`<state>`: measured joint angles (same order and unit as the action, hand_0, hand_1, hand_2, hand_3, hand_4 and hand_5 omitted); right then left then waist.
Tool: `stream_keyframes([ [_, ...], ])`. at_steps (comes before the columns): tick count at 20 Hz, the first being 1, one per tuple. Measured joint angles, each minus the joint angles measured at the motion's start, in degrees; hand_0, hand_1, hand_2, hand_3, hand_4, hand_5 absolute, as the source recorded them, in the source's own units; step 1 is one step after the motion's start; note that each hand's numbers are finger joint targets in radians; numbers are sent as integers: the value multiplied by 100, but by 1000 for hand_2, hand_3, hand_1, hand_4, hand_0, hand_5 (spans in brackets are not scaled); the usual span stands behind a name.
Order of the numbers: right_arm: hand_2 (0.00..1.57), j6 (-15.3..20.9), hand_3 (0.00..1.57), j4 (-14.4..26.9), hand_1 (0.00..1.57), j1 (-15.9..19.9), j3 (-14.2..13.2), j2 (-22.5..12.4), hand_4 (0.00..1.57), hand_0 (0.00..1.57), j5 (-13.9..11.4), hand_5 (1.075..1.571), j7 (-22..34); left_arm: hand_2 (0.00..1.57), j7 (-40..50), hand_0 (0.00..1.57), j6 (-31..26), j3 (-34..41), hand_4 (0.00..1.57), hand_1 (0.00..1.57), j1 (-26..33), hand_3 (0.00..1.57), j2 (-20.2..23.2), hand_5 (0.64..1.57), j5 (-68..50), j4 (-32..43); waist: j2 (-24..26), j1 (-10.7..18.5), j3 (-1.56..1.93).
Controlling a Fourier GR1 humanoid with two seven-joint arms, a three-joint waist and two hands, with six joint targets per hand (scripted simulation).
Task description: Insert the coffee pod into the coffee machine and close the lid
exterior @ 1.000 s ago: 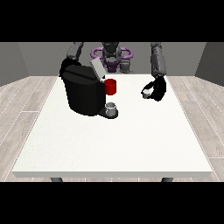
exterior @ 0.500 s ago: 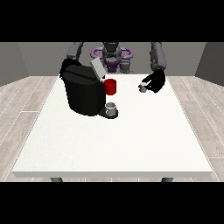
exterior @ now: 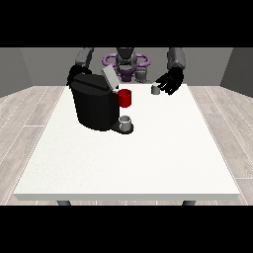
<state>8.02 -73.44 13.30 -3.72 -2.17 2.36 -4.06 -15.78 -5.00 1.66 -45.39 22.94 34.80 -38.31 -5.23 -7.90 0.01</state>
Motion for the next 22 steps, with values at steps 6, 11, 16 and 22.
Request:
stream_keyframes([
  [6,0,-11,0,-106,0,178,100,53,504,0,17,1571,-52,1327,200,1256,-116,178,536,1256,-534,1277,93,1571,-20,-23,-210,-241,-1],
  [11,0,-58,0,-159,0,256,176,5,492,0,44,1571,-27,1307,492,1272,-257,323,512,1272,-1049,1244,241,1571,-32,-50,-258,-419,0],
  [16,0,21,0,-361,0,411,275,15,514,0,-59,1571,167,1332,750,1282,-305,516,479,1282,-1506,1269,361,1571,-82,37,-419,-667,0],
  [22,0,7,0,-532,0,439,292,-26,483,0,-97,1571,139,1313,803,1262,-374,599,507,1262,-1838,1244,490,1571,-61,106,-634,-871,0],
])
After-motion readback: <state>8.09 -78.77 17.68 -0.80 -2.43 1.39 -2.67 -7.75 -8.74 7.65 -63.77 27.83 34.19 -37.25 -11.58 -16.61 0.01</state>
